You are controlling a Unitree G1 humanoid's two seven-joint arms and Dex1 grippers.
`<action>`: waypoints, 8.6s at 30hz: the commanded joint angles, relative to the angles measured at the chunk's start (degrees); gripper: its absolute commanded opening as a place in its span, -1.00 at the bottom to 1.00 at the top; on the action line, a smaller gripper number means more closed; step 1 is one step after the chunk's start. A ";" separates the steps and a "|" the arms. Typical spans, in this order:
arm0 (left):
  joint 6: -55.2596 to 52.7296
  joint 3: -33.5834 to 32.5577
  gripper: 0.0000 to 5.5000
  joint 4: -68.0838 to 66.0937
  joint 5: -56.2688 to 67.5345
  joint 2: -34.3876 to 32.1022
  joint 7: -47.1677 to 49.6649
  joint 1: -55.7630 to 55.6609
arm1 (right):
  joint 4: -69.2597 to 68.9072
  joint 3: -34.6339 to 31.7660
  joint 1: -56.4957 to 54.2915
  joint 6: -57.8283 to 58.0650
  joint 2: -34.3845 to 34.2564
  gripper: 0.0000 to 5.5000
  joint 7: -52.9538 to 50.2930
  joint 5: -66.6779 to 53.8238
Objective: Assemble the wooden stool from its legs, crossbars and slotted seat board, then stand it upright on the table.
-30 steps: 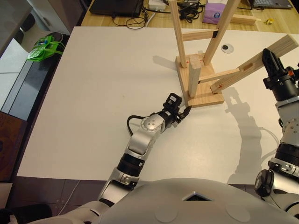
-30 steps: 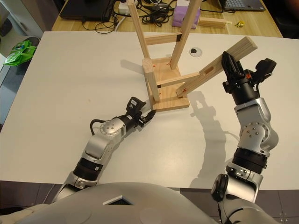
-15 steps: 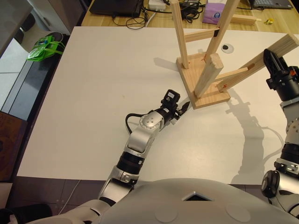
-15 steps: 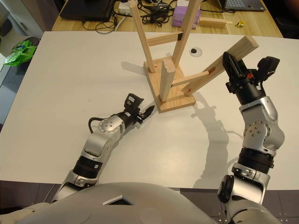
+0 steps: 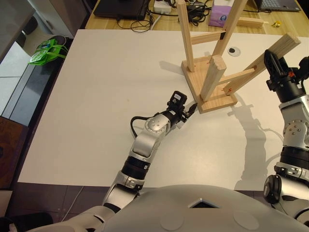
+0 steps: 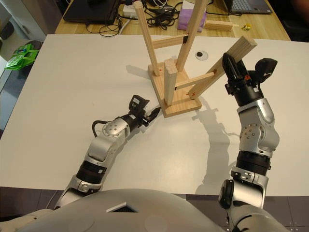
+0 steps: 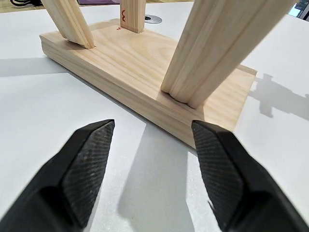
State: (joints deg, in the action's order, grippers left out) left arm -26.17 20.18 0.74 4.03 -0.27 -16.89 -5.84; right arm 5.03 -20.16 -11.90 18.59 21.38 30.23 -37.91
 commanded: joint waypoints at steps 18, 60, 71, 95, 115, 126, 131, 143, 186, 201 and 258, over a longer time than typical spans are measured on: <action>1.27 -0.75 0.08 -1.72 -0.62 1.08 0.78 -1.95 | 3.49 8.43 4.08 -4.25 0.59 -0.64 0.53 9.13; 2.07 -1.61 0.08 -2.12 -0.68 0.95 1.41 -1.66 | 7.88 11.50 2.40 -6.72 1.04 -0.35 -0.33 10.27; 2.71 -1.26 0.08 -2.87 -0.78 0.91 0.85 -1.57 | 7.21 7.67 2.07 -8.90 -0.93 0.24 0.30 8.59; 2.42 -0.35 0.08 0.10 -0.62 1.18 1.83 1.34 | -7.80 2.14 -14.37 -9.51 4.05 0.24 -1.62 7.42; 1.90 -0.48 0.08 0.05 -0.66 0.83 1.50 1.14 | -20.58 11.24 -10.41 -5.49 0.60 0.24 -4.61 9.65; 2.21 -0.52 0.08 -0.72 -0.66 0.97 1.37 0.54 | -21.90 13.31 -9.31 -5.09 -0.57 0.24 -4.88 10.50; 2.27 -0.45 0.08 -1.36 -0.61 0.62 0.57 -0.37 | -22.83 14.31 -8.67 -5.05 -1.19 0.03 -5.50 11.29; 2.21 -0.40 0.08 -1.16 -0.84 0.47 0.24 -0.16 | -14.69 24.61 -0.65 13.86 3.77 -0.77 -3.31 18.11; 2.07 -0.79 0.08 -1.72 -1.06 -0.36 -0.48 -0.61 | -5.69 13.86 -2.81 -12.38 -5.70 -1.00 -4.43 17.47; 7.37 -7.86 0.34 -0.77 0.80 0.37 2.52 0.66 | -24.19 8.18 14.91 -6.15 14.04 -0.62 16.20 9.91; 11.66 12.91 0.96 -24.63 -9.01 13.74 -2.05 -23.71 | 3.03 10.34 10.26 -16.27 21.06 -0.06 23.65 23.06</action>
State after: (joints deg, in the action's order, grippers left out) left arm -10.90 32.85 -32.53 -5.03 10.34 -17.77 -29.28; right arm 8.72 -9.69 -2.05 2.38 41.44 53.15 -14.85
